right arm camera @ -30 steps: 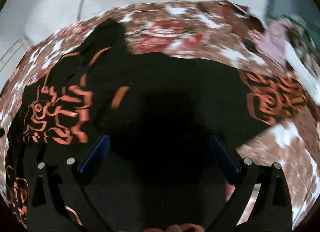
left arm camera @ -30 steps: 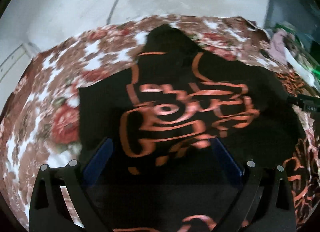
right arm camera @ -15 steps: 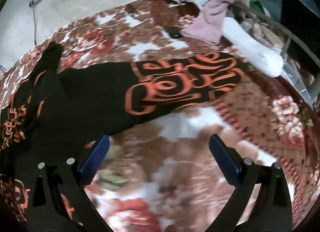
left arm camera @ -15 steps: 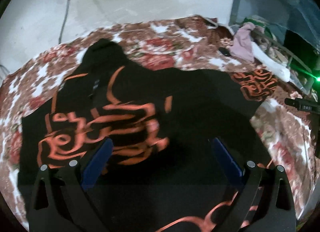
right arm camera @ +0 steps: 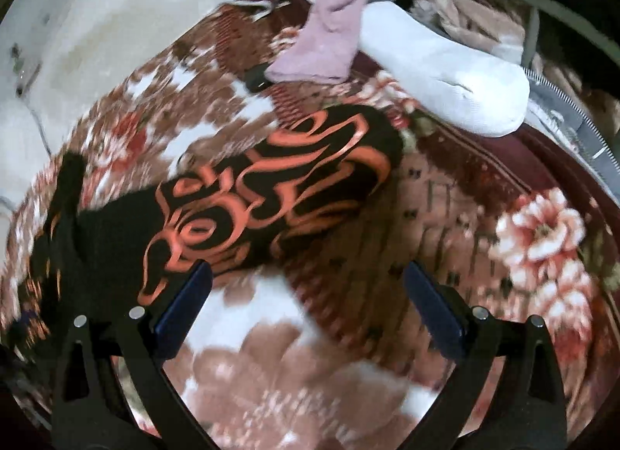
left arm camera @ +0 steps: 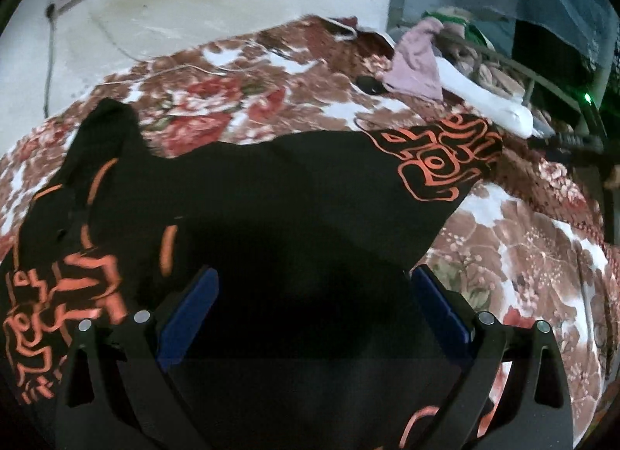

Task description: Fold large clothes

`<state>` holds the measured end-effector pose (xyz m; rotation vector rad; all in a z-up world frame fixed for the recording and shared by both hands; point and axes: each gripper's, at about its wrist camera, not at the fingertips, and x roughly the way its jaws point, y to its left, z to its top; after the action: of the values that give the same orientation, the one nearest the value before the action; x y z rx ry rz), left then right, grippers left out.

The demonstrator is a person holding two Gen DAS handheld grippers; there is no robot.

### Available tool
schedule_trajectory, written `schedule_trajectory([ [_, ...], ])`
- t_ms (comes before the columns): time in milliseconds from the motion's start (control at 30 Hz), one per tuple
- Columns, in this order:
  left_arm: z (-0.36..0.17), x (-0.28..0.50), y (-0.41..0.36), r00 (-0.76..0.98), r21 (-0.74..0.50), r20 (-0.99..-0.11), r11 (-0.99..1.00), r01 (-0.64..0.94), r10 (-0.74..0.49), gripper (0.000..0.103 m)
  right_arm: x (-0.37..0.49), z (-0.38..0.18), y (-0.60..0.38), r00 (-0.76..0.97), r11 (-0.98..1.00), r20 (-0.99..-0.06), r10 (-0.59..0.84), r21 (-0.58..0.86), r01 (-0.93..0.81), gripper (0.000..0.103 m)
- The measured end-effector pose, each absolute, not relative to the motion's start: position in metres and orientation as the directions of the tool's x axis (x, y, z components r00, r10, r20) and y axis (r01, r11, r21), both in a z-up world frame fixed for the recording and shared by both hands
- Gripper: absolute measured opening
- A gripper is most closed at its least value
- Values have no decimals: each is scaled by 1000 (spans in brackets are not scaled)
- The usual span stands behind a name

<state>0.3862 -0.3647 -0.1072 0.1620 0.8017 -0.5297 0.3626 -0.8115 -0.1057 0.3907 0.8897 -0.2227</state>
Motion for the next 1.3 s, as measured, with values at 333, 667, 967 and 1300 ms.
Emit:
schedule_trajectory([
  [333, -154, 416, -395, 499, -74, -769, 831, 552, -399, 98, 444, -151, -874, 589, 817, -786, 188, 458, 350, 98],
  [667, -153, 406, -394, 443, -116, -758, 767, 631, -479, 98, 468, -180, -889, 519, 840, -846, 124, 368, 398, 14],
  [967, -159, 388, -433, 342, -139, -766, 661, 737, -544, 98, 442, -123, -853, 595, 913, -804, 15, 254, 320, 9],
  [1300, -188, 368, -468, 438, 70, -802, 663, 745, -408, 98, 422, -10, -737, 638, 974, -765, -84, 72, 214, 9],
])
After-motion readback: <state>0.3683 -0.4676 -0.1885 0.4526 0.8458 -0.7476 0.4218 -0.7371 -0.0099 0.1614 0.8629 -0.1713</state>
